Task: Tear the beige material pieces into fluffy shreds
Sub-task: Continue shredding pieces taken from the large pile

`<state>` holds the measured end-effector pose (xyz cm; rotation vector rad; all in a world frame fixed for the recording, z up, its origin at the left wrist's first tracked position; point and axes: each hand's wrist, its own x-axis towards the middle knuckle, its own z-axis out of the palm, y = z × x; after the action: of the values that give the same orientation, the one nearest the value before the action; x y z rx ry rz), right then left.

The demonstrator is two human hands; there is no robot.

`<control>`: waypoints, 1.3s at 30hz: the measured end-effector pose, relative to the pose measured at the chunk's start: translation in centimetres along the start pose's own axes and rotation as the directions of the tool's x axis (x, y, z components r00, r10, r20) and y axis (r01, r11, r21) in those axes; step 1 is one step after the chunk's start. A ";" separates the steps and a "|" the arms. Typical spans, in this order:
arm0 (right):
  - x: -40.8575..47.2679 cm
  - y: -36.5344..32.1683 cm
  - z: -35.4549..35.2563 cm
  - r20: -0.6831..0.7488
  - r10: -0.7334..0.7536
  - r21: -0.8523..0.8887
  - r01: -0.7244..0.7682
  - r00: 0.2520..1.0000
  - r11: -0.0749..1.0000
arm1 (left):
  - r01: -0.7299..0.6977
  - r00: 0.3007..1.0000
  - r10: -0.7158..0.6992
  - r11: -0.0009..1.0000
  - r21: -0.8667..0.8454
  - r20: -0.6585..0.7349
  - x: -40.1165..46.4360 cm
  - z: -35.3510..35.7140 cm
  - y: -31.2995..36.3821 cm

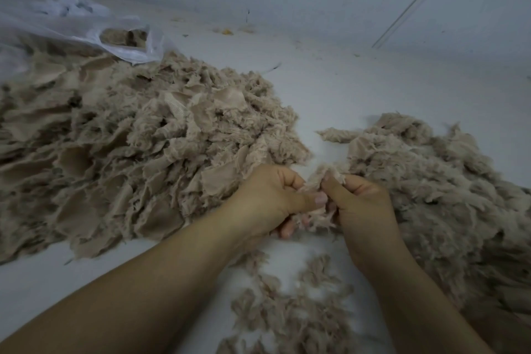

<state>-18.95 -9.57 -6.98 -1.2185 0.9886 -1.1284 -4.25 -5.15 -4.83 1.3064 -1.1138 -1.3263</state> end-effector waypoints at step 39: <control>0.2 0.1 -0.1 -0.007 -0.025 -0.012 0.024 1.000 1.000 | 0.026 0.999 -0.025 0.999 -0.033 0.049 0.1 -0.8 0.9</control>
<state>-19.00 -9.82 -7.06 -1.2401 0.9896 -1.1481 -3.47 -5.36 -3.97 1.2740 -1.1062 -1.3963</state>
